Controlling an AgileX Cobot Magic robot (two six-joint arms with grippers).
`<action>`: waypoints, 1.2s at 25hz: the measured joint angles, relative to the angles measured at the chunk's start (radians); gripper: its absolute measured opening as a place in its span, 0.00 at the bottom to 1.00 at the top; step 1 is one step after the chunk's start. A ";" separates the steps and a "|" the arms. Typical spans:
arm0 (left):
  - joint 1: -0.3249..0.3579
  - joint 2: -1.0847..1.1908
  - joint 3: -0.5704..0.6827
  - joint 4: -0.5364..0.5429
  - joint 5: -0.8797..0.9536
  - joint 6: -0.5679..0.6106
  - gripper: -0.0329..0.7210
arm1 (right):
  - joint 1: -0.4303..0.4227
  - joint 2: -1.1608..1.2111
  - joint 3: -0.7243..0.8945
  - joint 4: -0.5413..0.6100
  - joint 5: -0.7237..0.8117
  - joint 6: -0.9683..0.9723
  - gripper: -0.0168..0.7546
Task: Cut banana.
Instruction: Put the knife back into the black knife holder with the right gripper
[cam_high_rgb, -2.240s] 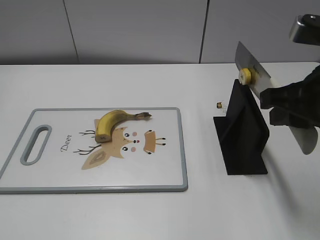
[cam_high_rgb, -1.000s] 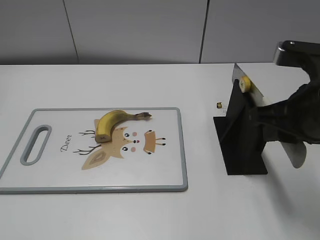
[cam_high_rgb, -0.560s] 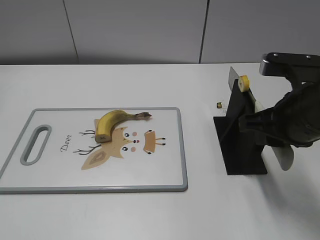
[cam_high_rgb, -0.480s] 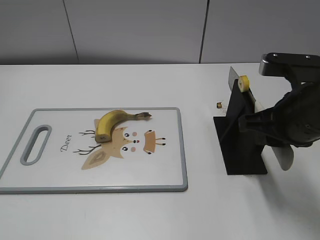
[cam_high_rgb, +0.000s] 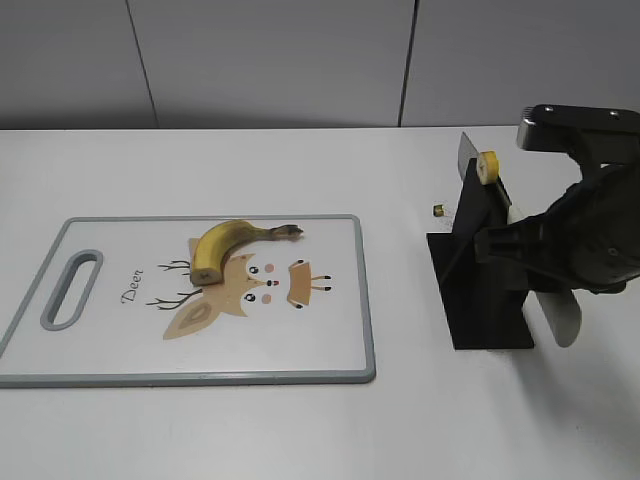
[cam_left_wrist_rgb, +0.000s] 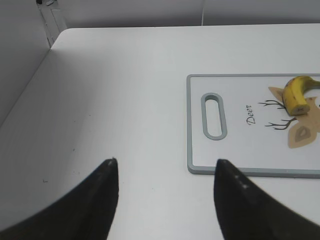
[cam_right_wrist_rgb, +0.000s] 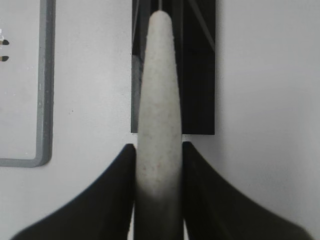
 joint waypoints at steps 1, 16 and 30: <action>0.000 0.000 0.000 0.000 0.000 0.000 0.81 | 0.001 0.001 0.000 0.003 -0.007 0.000 0.41; 0.000 0.000 0.000 0.000 -0.001 0.000 0.81 | 0.001 -0.186 -0.082 0.007 0.025 -0.161 0.82; 0.000 0.000 0.000 0.001 -0.001 0.000 0.81 | 0.001 -0.569 -0.087 0.257 0.258 -0.749 0.79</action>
